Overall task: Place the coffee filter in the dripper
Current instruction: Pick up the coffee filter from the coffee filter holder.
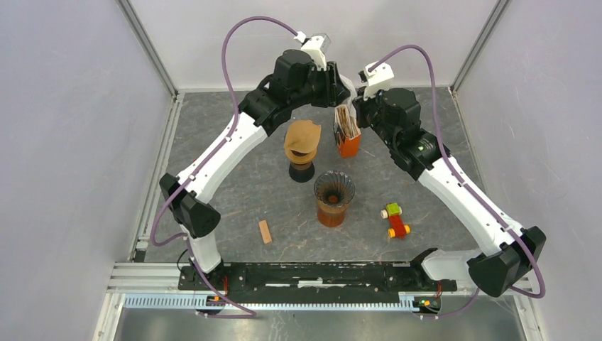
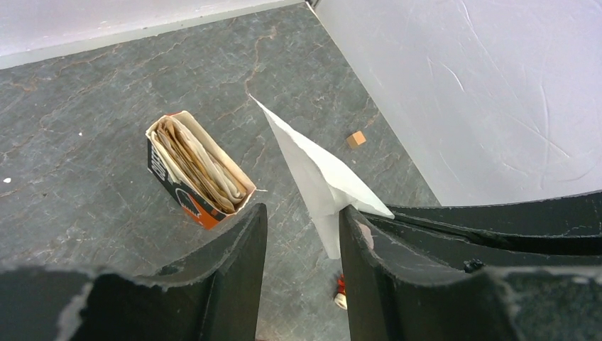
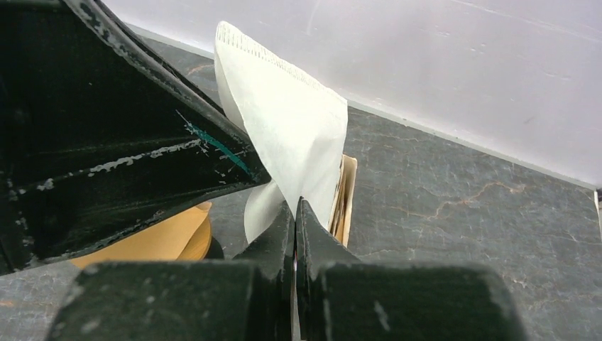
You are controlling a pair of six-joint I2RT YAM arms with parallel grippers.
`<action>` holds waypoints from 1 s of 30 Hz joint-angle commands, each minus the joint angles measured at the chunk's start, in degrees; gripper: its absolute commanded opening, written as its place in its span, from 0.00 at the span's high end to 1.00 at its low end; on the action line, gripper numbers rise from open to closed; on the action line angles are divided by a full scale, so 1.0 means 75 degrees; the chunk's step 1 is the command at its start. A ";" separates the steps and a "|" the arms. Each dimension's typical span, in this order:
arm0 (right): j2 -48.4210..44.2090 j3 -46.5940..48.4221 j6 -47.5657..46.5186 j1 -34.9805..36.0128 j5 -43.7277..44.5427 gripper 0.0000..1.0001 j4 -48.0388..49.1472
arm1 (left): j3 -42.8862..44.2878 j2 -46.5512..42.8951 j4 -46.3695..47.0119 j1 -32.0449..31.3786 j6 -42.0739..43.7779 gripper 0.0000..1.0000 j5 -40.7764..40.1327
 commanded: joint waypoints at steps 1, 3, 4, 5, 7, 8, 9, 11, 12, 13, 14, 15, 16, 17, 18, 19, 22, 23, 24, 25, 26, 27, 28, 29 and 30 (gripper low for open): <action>-0.0181 -0.0146 -0.0078 0.0055 0.0309 1.00 0.0366 | 0.0324 0.0130 0.0285 -0.0039 0.0229 0.51 -0.0008; -0.0165 -0.0205 -0.0082 0.0067 0.0322 1.00 0.0405 | 0.0370 0.0199 0.0308 -0.0039 0.0108 0.51 0.0087; -0.0154 -0.0213 -0.0086 0.0074 0.0318 1.00 0.0408 | 0.0390 0.0240 0.0320 -0.0039 0.0051 0.51 0.0147; -0.0138 -0.0218 -0.0097 0.0080 0.0333 1.00 0.0414 | 0.0425 0.0275 0.0332 -0.0039 -0.0006 0.50 0.0196; -0.0102 -0.0209 -0.0135 0.0083 0.0387 1.00 0.0400 | 0.0463 0.0319 0.0332 -0.0039 -0.0075 0.49 0.0318; -0.0087 -0.0208 -0.0169 0.0091 0.0439 1.00 0.0391 | 0.0459 0.0302 0.0323 -0.0039 -0.0125 0.49 0.0366; -0.0094 -0.0201 -0.0186 0.0092 0.0512 1.00 0.0395 | 0.0442 0.0294 0.0320 -0.0039 -0.0148 0.49 0.0417; -0.0061 -0.0194 -0.0184 0.0098 0.0662 1.00 0.0386 | 0.0391 0.0230 0.0320 -0.0039 -0.0180 0.48 0.0486; -0.0061 -0.0204 -0.0183 0.0096 0.0716 1.00 0.0385 | 0.0354 0.0183 0.0320 -0.0039 -0.0204 0.48 0.0539; -0.0051 -0.0239 -0.0185 0.0093 0.0734 1.00 0.0405 | 0.0311 0.0153 0.0320 -0.0039 -0.0232 0.48 0.0579; -0.0049 -0.0251 -0.0182 0.0092 0.0731 1.00 0.0414 | 0.0271 0.0119 0.0352 -0.0039 -0.0269 0.47 0.0654; -0.0031 -0.0283 -0.0190 0.0091 0.0741 1.00 0.0424 | 0.0236 0.0084 0.0364 -0.0039 -0.0298 0.47 0.0714; -0.0020 -0.0305 -0.0337 0.0093 0.0776 1.00 0.0443 | 0.0182 0.0052 0.0377 -0.0039 -0.0342 0.48 0.0762; -0.0013 -0.0328 -0.0402 0.0086 0.0807 1.00 0.0446 | 0.0148 0.0008 0.0379 -0.0039 -0.0378 0.47 0.0803; -0.0008 -0.0366 -0.0426 0.0090 0.0842 1.00 0.0460 | 0.0098 -0.0035 0.0379 -0.0039 -0.0402 0.47 0.0827; -0.0014 -0.0416 -0.0437 0.0097 0.0864 1.00 0.0487 | 0.0053 -0.0082 0.0379 -0.0039 -0.0414 0.48 0.0853; -0.0048 -0.0510 -0.0454 0.0093 0.0876 1.00 0.0536 | -0.0060 -0.0194 0.0402 -0.0039 -0.0438 0.47 0.0874; -0.0046 -0.0524 -0.0450 0.0092 0.0866 1.00 0.0549 | -0.0096 -0.0215 0.0412 -0.0039 -0.0422 0.47 0.0874; -0.0045 -0.0525 -0.0444 0.0093 0.0849 1.00 0.0550 | -0.0108 -0.0218 0.0425 -0.0039 -0.0425 0.47 0.0874; -0.0050 -0.0535 -0.0434 0.0091 0.0813 1.00 0.0549 | -0.0100 -0.0211 0.0437 -0.0039 -0.0420 0.47 0.0856; -0.0058 -0.0526 -0.0441 0.0089 0.0807 1.00 0.0550 | -0.0087 -0.0196 0.0436 -0.0045 -0.0422 0.47 0.0850; -0.0041 -0.0525 -0.0438 0.0092 0.0800 1.00 0.0552 | -0.0075 -0.0178 0.0437 -0.0040 -0.0430 0.47 0.0878; -0.0044 -0.0530 -0.0445 0.0097 0.0806 1.00 0.0549 | -0.0057 -0.0155 0.0440 -0.0039 -0.0457 0.47 0.0883; -0.0047 -0.0542 -0.0449 0.0092 0.0806 1.00 0.0555 | -0.0034 -0.0134 0.0437 -0.0039 -0.0492 0.47 0.0905; -0.0041 -0.0563 -0.0456 0.0093 0.0806 1.00 0.0555 | -0.0011 -0.0111 0.0443 -0.0039 -0.0528 0.46 0.0936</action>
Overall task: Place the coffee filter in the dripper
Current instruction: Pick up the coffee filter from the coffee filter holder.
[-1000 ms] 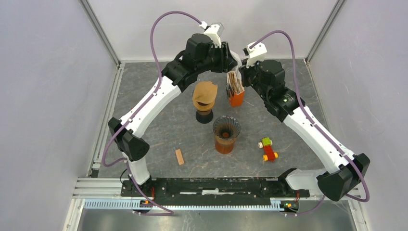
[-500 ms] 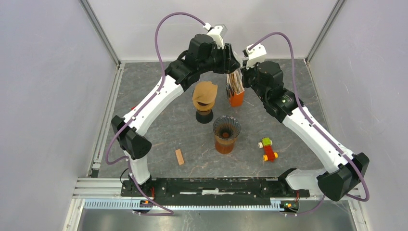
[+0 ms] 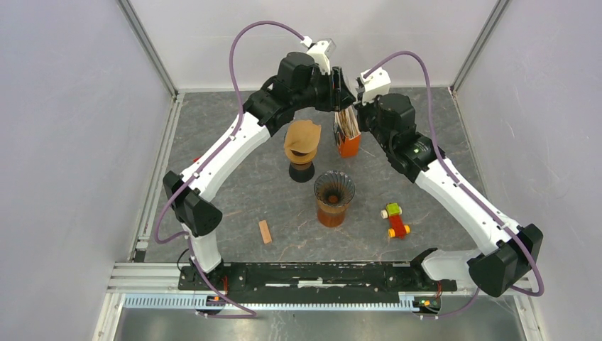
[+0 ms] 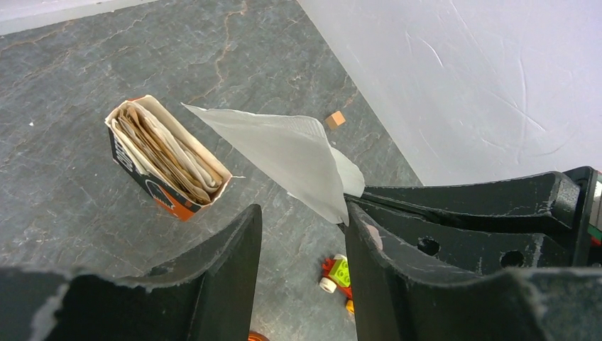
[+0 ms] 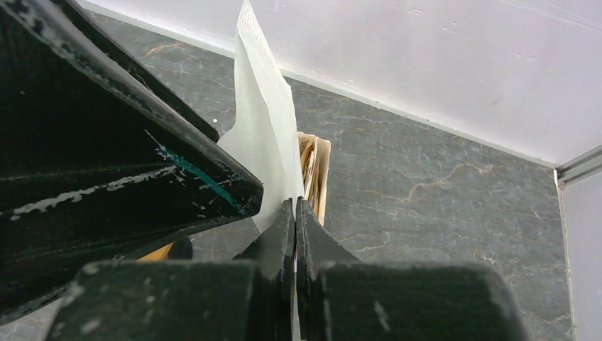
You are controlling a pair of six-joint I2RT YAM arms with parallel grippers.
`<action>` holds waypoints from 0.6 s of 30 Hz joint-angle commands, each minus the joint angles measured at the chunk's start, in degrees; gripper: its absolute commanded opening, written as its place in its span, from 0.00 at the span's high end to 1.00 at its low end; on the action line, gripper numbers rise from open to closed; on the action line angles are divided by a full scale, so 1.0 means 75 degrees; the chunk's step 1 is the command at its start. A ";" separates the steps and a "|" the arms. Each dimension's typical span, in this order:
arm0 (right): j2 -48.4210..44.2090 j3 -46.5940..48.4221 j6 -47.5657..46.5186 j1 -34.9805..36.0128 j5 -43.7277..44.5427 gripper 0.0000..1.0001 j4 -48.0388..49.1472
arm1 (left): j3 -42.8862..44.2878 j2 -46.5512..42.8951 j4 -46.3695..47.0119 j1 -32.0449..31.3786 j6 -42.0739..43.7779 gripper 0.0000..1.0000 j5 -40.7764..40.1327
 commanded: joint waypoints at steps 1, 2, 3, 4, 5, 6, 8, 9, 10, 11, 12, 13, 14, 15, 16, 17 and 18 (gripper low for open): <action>-0.0036 -0.0073 -0.0084 0.0048 0.0123 1.00 0.0368 | 0.0143 -0.0288 0.0368 -0.0036 -0.0388 0.46 0.0172; -0.0049 -0.0104 -0.0085 0.0042 0.0114 1.00 0.0377 | 0.0178 -0.0267 0.0360 -0.0036 -0.0386 0.45 0.0159; -0.0046 -0.0127 -0.0073 0.0042 0.0099 1.00 0.0374 | 0.0225 -0.0248 0.0340 -0.0036 -0.0368 0.46 0.0117; -0.0046 -0.0134 -0.0051 0.0040 0.0078 1.00 0.0380 | 0.0255 -0.0229 0.0322 -0.0036 -0.0351 0.46 0.0052; -0.0066 -0.0146 -0.0047 0.0042 0.0049 1.00 0.0381 | 0.0275 -0.0208 0.0298 -0.0036 -0.0328 0.46 -0.0022; -0.0070 -0.0129 -0.0036 0.0042 0.0029 1.00 0.0397 | 0.0283 -0.0178 0.0297 -0.0036 -0.0278 0.47 -0.0054; -0.0054 -0.0088 -0.0016 0.0044 0.0005 1.00 0.0374 | 0.0289 -0.0120 0.0291 -0.0036 -0.0288 0.48 -0.0076; -0.0036 -0.0075 -0.0015 0.0042 0.0014 1.00 0.0367 | 0.0297 -0.0093 0.0306 -0.0036 -0.0299 0.50 -0.0041; -0.0021 -0.0064 -0.0024 0.0042 0.0013 1.00 0.0371 | 0.0322 -0.0046 0.0319 -0.0036 -0.0309 0.52 -0.0010; -0.0004 -0.0064 -0.0026 0.0043 0.0007 1.00 0.0361 | 0.0362 -0.0014 0.0321 -0.0036 -0.0330 0.55 0.0022; -0.0008 -0.0064 -0.0011 0.0042 -0.0019 1.00 0.0352 | 0.0391 0.0035 0.0332 -0.0036 -0.0326 0.57 0.0037; 0.0008 -0.0067 -0.0007 0.0040 -0.0028 1.00 0.0358 | 0.0414 0.0070 0.0332 -0.0037 -0.0333 0.59 0.0046; 0.0015 -0.0076 -0.0006 0.0046 -0.0035 1.00 0.0368 | 0.0445 0.0095 0.0327 -0.0036 -0.0336 0.60 0.0058; 0.0014 -0.0070 -0.0014 0.0042 -0.0059 1.00 0.0369 | 0.0486 0.0132 0.0322 -0.0036 -0.0332 0.61 0.0059; 0.0024 -0.0087 -0.0021 0.0041 -0.0072 1.00 0.0374 | 0.0529 0.0173 0.0332 -0.0036 -0.0355 0.61 0.0083; 0.0020 -0.0097 -0.0022 0.0050 -0.0075 1.00 0.0368 | 0.0565 0.0200 0.0343 -0.0031 -0.0365 0.61 0.0117; 0.0018 -0.0105 -0.0023 0.0040 -0.0078 1.00 0.0370 | 0.0611 0.0232 0.0367 -0.0036 -0.0371 0.61 0.0158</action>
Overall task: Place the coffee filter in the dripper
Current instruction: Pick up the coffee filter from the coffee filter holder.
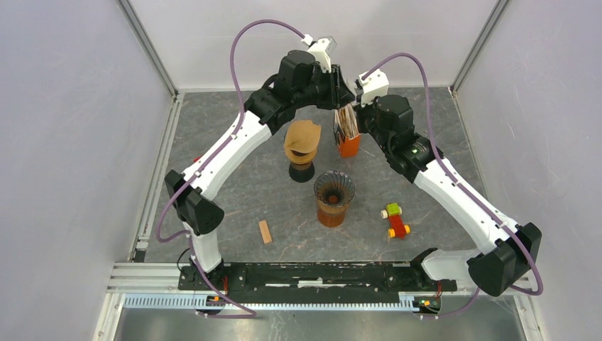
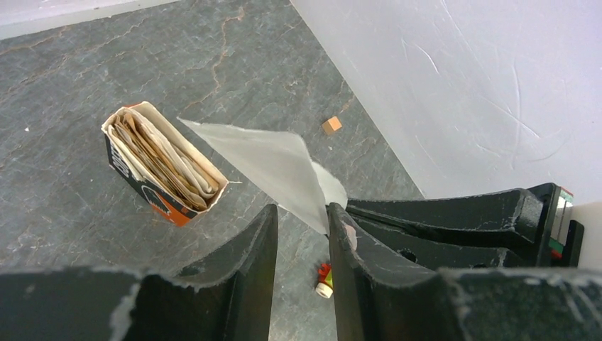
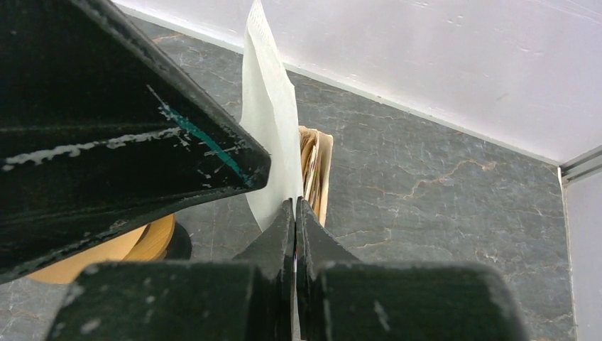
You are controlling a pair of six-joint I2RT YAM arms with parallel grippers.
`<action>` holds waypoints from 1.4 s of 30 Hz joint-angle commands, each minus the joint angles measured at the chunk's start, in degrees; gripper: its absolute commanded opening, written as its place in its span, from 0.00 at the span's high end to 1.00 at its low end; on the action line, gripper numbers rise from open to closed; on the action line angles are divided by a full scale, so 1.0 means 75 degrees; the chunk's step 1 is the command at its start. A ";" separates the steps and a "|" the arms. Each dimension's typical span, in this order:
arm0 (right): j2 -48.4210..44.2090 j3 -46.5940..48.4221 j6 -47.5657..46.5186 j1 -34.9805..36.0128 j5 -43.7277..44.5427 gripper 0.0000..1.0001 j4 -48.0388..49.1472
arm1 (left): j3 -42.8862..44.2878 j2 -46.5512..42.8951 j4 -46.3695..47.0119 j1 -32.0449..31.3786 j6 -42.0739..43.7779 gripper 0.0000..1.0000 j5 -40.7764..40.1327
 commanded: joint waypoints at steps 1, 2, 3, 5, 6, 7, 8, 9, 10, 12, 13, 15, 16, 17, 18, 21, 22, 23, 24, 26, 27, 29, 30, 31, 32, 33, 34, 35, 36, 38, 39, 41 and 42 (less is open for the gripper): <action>-0.0001 0.0017 0.0006 0.0053 -0.0046 1.00 0.0324 | 0.0464 0.0149 0.0362 -0.0039 -0.0290 0.61 0.0179; -0.0005 0.0018 -0.0001 0.0042 -0.0066 1.00 0.0331 | 0.0496 0.0173 0.0367 -0.0039 -0.0296 0.61 0.0179; 0.0009 0.0016 0.0015 0.0051 -0.0083 1.00 0.0331 | 0.0515 0.0213 0.0373 -0.0039 -0.0297 0.61 0.0162; 0.0000 0.0026 0.0010 0.0047 -0.0119 1.00 0.0329 | 0.0527 0.0251 0.0362 -0.0039 -0.0300 0.62 0.0166; -0.0004 0.0032 0.0020 0.0053 -0.0134 1.00 0.0320 | 0.0518 0.0271 0.0362 -0.0039 -0.0298 0.62 0.0178; -0.0009 0.0035 0.0022 0.0055 -0.0137 1.00 0.0322 | 0.0515 0.0285 0.0371 -0.0034 -0.0308 0.64 0.0200; -0.0013 0.0044 0.0026 0.0052 -0.0121 1.00 0.0313 | 0.0498 0.0298 0.0385 -0.0039 -0.0327 0.65 0.0239; -0.0021 0.0040 0.0010 0.0054 -0.0133 1.00 0.0319 | 0.0483 0.0303 0.0395 -0.0039 -0.0341 0.67 0.0254; -0.0028 0.0040 0.0012 0.0055 -0.0130 1.00 0.0313 | 0.0480 0.0316 0.0407 -0.0039 -0.0345 0.69 0.0283; -0.0030 0.0029 0.0022 0.0047 -0.0128 1.00 0.0326 | 0.0468 0.0330 0.0432 -0.0039 -0.0345 0.74 0.0334; -0.0036 0.0038 0.0021 0.0050 -0.0128 1.00 0.0330 | 0.0468 0.0345 0.0449 -0.0039 -0.0345 0.79 0.0339; -0.0046 0.0018 0.0012 0.0050 -0.0130 1.00 0.0330 | 0.0448 0.0332 0.0444 -0.0039 -0.0323 0.86 0.0380; -0.0041 0.0007 0.0011 0.0049 -0.0114 1.00 0.0339 | 0.0439 0.0332 0.0455 -0.0039 -0.0308 0.89 0.0387; -0.0052 -0.0006 0.0010 0.0047 -0.0106 1.00 0.0342 | 0.0427 0.0328 0.0449 -0.0039 -0.0296 0.93 0.0393; -0.0064 -0.0015 0.0003 0.0045 -0.0098 1.00 0.0341 | 0.0416 0.0313 0.0455 -0.0039 -0.0272 0.97 0.0386; -0.0110 -0.0041 -0.0073 0.0049 0.0044 1.00 0.0361 | 0.0378 0.0239 0.0448 -0.0039 -0.0136 0.98 0.0424; -0.0134 -0.0058 -0.0123 0.0042 0.0114 1.00 0.0376 | 0.0367 0.0202 0.0438 -0.0039 -0.0070 0.98 0.0424; -0.0159 -0.0078 -0.0171 0.0042 0.0207 1.00 0.0397 | 0.0357 0.0155 0.0416 -0.0039 0.0015 0.98 0.0402; -0.0189 -0.0107 -0.0226 0.0037 0.0280 1.00 0.0420 | 0.0330 0.0111 0.0399 -0.0039 0.0084 0.98 0.0359; -0.0231 -0.0145 -0.0363 0.0042 0.0428 1.00 0.0447 | 0.0294 0.0037 0.0356 -0.0039 0.0272 0.98 0.0293; -0.0257 -0.0161 -0.0442 0.0044 0.0520 1.00 0.0470 | 0.0254 -0.0009 0.0346 -0.0049 0.0377 0.98 0.0241; -0.0290 -0.0199 -0.0527 0.0040 0.0665 1.00 0.0493 | 0.0184 -0.0101 0.0295 -0.0051 0.0591 0.98 0.0179; -0.0337 -0.0230 -0.0551 0.0043 0.0711 1.00 0.0536 | 0.0131 -0.0148 0.0274 -0.0051 0.0748 0.98 0.0147; -0.0382 -0.0259 -0.0564 0.0045 0.0727 1.00 0.0559 | 0.0061 -0.0194 0.0257 -0.0062 0.0871 0.98 0.0118; -0.0408 -0.0275 -0.0576 0.0042 0.0729 1.00 0.0565 | 0.0017 -0.0233 0.0229 -0.0063 0.1012 0.98 0.0097; -0.0409 -0.0276 -0.0576 0.0042 0.0734 1.00 0.0565 | -0.0037 -0.0268 0.0202 -0.0072 0.1114 0.98 0.0039; -0.0422 -0.0265 -0.0576 0.0042 0.0748 1.00 0.0565 | -0.0089 -0.0295 0.0198 -0.0075 0.1175 0.98 0.0015; -0.0433 -0.0264 -0.0582 0.0042 0.0763 1.00 0.0565 | -0.0136 -0.0325 0.0186 -0.0073 0.1241 0.98 -0.0016; -0.0446 -0.0253 -0.0582 0.0041 0.0769 1.00 0.0565 | -0.0172 -0.0359 0.0166 -0.0075 0.1286 0.98 -0.0044; -0.0476 -0.0252 -0.0594 0.0042 0.0786 1.00 0.0568 | -0.0239 -0.0414 0.0151 -0.0075 0.1406 0.98 -0.0088; -0.0498 -0.0264 -0.0610 0.0041 0.0812 1.00 0.0565 | -0.0263 -0.0437 0.0139 -0.0080 0.1474 0.98 -0.0111; -0.0547 -0.0303 -0.0633 0.0042 0.0847 1.00 0.0593 | -0.0313 -0.0491 0.0109 -0.0075 0.1563 0.98 -0.0196; -0.0557 -0.0328 -0.0646 0.0041 0.0874 1.00 0.0610 | -0.0328 -0.0520 0.0107 -0.0083 0.1628 0.98 -0.0246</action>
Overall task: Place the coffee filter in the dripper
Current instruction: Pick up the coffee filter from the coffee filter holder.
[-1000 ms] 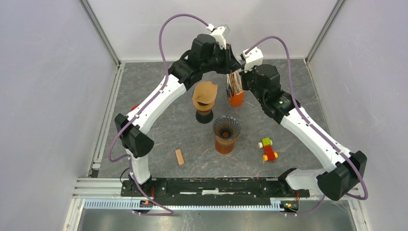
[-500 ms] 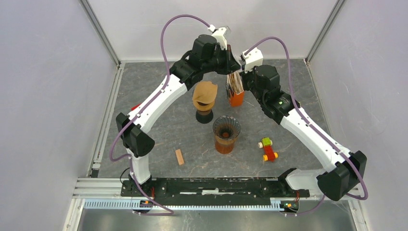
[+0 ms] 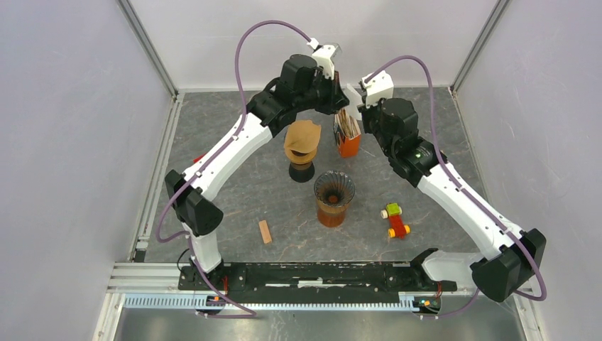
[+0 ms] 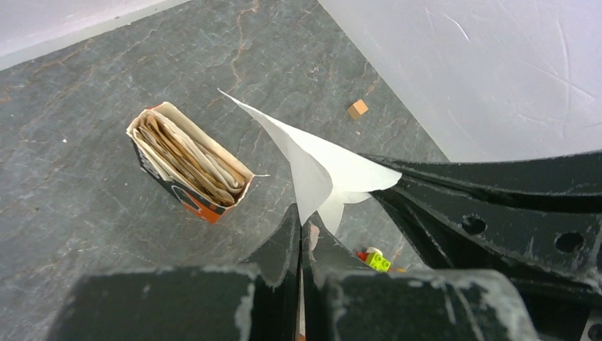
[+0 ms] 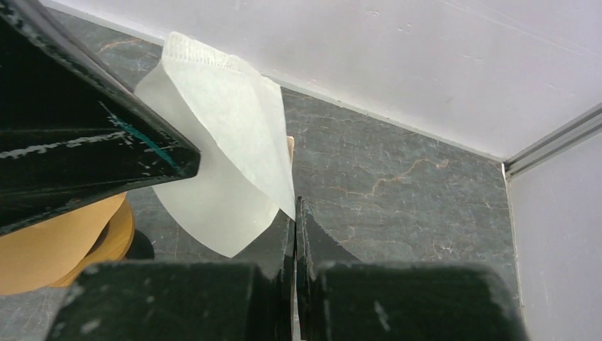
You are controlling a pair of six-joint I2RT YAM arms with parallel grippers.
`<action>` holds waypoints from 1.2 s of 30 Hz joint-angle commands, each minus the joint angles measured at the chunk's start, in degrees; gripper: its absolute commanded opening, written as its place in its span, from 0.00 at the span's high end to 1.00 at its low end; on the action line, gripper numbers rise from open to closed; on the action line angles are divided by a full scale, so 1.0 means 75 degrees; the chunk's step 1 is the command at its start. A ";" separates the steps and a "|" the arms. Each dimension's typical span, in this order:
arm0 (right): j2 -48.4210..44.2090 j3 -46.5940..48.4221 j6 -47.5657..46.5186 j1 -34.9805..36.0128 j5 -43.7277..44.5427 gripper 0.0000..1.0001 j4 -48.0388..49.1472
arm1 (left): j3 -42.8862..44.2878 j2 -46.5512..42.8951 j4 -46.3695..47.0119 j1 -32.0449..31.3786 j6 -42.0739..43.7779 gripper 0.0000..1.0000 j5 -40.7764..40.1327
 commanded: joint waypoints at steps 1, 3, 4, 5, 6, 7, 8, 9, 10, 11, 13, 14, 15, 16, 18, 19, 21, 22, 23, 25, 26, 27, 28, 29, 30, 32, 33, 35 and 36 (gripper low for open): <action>-0.0301 -0.0100 -0.0139 0.0031 0.0258 1.00 0.0436 | -0.0046 -0.0534 0.0048 -0.0042 0.0724 0.98 -0.0305; -0.0336 -0.0177 -0.0151 0.0030 0.0275 1.00 0.0472 | -0.0049 -0.0575 0.0032 -0.0042 0.0850 0.98 -0.0403; -0.0358 -0.0200 -0.0141 0.0025 0.0279 1.00 0.0486 | -0.0056 -0.0579 0.0034 -0.0043 0.0903 0.98 -0.0458; -0.0372 -0.0228 -0.0140 0.0019 0.0271 1.00 0.0490 | -0.0046 -0.0580 0.0025 -0.0051 0.0966 0.98 -0.0494; -0.0373 -0.0242 -0.0140 0.0019 0.0254 1.00 0.0488 | -0.0046 -0.0591 0.0011 -0.0060 0.1022 0.98 -0.0538; -0.0374 -0.0256 -0.0140 0.0012 0.0262 1.00 0.0498 | -0.0055 -0.0592 0.0000 -0.0066 0.1085 0.98 -0.0570; -0.0389 -0.0247 -0.0134 0.0007 0.0259 1.00 0.0489 | -0.0068 -0.0592 -0.0001 -0.0077 0.1153 0.98 -0.0572; -0.0393 -0.0244 -0.0128 0.0001 0.0248 1.00 0.0490 | -0.0069 -0.0603 -0.0001 -0.0099 0.1223 0.98 -0.0610; -0.0404 -0.0233 -0.0117 -0.0004 0.0236 1.00 0.0486 | -0.0080 -0.0596 -0.0013 -0.0107 0.1268 0.98 -0.0630; -0.0402 -0.0223 -0.0111 -0.0014 0.0193 1.00 0.0479 | -0.0088 -0.0604 -0.0005 -0.0122 0.1292 0.98 -0.0610; -0.0404 -0.0210 -0.0076 -0.0022 0.0063 1.00 0.0465 | -0.0080 -0.0583 -0.0002 -0.0153 0.1383 0.98 -0.0528; -0.0403 -0.0197 -0.0050 -0.0028 -0.0011 1.00 0.0465 | -0.0081 -0.0580 -0.0001 -0.0170 0.1388 0.98 -0.0478; -0.0404 -0.0198 -0.0019 -0.0039 -0.0158 1.00 0.0478 | -0.0072 -0.0570 -0.0001 -0.0182 0.1388 0.98 -0.0405; -0.0416 -0.0198 0.0026 -0.0051 -0.0296 1.00 0.0478 | -0.0069 -0.0557 -0.0001 -0.0194 0.1372 0.98 -0.0313; -0.0413 -0.0198 0.0090 -0.0071 -0.0541 1.00 0.0468 | -0.0068 -0.0542 -0.0001 -0.0212 0.1298 0.98 -0.0173; -0.0418 -0.0208 0.0116 -0.0087 -0.0629 1.00 0.0476 | -0.0069 -0.0542 -0.0001 -0.0218 0.1260 0.98 -0.0120; -0.0411 -0.0230 0.0173 -0.0132 -0.0849 0.94 0.0499 | -0.0059 -0.0548 -0.0003 -0.0242 0.1196 0.98 -0.0002; -0.0428 -0.0252 0.0214 -0.0145 -0.0947 0.89 0.0507 | -0.0064 -0.0567 0.0009 -0.0252 0.1178 0.98 0.0050; -0.0433 -0.0282 0.0253 -0.0174 -0.1056 0.86 0.0528 | -0.0058 -0.0579 0.0009 -0.0263 0.1168 0.98 0.0072; -0.0453 -0.0337 0.0321 -0.0222 -0.1216 0.79 0.0535 | -0.0059 -0.0604 0.0044 -0.0272 0.1152 0.98 0.0109; -0.0443 -0.0347 0.0366 -0.0250 -0.1303 0.78 0.0537 | -0.0055 -0.0601 0.0045 -0.0288 0.1145 0.98 0.0130; -0.0442 -0.0351 0.0379 -0.0272 -0.1403 0.77 0.0531 | -0.0058 -0.0621 0.0045 -0.0300 0.1131 0.98 0.0160; -0.0431 -0.0362 0.0415 -0.0294 -0.1477 0.75 0.0536 | -0.0058 -0.0614 0.0045 -0.0308 0.1119 0.98 0.0184; -0.0414 -0.0353 0.0423 -0.0301 -0.1545 0.75 0.0538 | -0.0057 -0.0615 0.0045 -0.0321 0.1118 0.98 0.0200; -0.0396 -0.0336 0.0422 -0.0309 -0.1573 0.75 0.0535 | -0.0058 -0.0624 0.0040 -0.0334 0.1118 0.98 0.0239; -0.0356 -0.0291 0.0433 -0.0320 -0.1566 0.74 0.0528 | -0.0063 -0.0636 0.0045 -0.0347 0.1118 0.98 0.0288; -0.0332 -0.0270 0.0434 -0.0328 -0.1545 0.74 0.0527 | -0.0077 -0.0639 0.0045 -0.0341 0.1101 0.98 0.0323; -0.0276 -0.0212 0.0457 -0.0327 -0.1557 0.73 0.0509 | -0.0112 -0.0651 0.0045 -0.0365 0.1083 0.98 0.0360; -0.0259 -0.0185 0.0453 -0.0321 -0.1577 0.73 0.0522 | -0.0133 -0.0662 0.0045 -0.0371 0.1072 0.98 0.0376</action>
